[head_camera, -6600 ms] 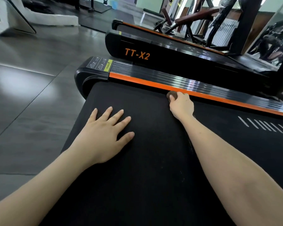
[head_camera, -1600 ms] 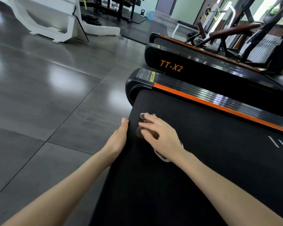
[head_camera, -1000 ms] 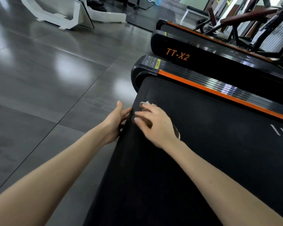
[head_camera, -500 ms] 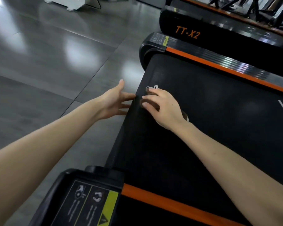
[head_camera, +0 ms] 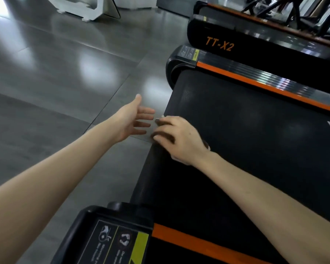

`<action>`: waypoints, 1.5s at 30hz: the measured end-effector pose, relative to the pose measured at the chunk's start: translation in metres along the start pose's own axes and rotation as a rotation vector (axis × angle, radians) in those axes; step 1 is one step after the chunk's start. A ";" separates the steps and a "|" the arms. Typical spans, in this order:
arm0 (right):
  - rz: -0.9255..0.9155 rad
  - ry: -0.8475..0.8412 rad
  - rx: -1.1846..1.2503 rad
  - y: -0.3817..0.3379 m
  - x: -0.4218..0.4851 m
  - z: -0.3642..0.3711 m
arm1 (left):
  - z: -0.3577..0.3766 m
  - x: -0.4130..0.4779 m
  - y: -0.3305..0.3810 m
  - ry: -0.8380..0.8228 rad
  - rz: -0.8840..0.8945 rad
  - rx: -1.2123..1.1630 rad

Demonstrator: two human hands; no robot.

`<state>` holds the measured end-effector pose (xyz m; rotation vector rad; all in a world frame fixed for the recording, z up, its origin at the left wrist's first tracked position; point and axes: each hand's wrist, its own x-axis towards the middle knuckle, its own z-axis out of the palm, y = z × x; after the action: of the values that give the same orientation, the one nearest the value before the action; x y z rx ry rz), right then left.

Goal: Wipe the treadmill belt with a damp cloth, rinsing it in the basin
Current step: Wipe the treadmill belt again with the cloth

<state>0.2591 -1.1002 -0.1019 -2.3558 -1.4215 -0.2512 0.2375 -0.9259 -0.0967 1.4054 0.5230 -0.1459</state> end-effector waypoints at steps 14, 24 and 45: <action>0.020 -0.044 -0.071 0.134 0.103 0.010 | 0.021 0.038 -0.019 0.086 0.195 0.053; 0.170 0.049 -0.073 0.215 0.157 0.006 | 0.061 0.059 -0.021 -0.035 0.294 0.410; 0.498 0.134 -0.112 0.174 0.007 -0.034 | 0.067 0.050 -0.021 0.020 0.293 0.398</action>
<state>0.4166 -1.1810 -0.1076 -2.6330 -0.7434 -0.3458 0.2910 -0.9838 -0.1320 1.8568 0.3069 0.0023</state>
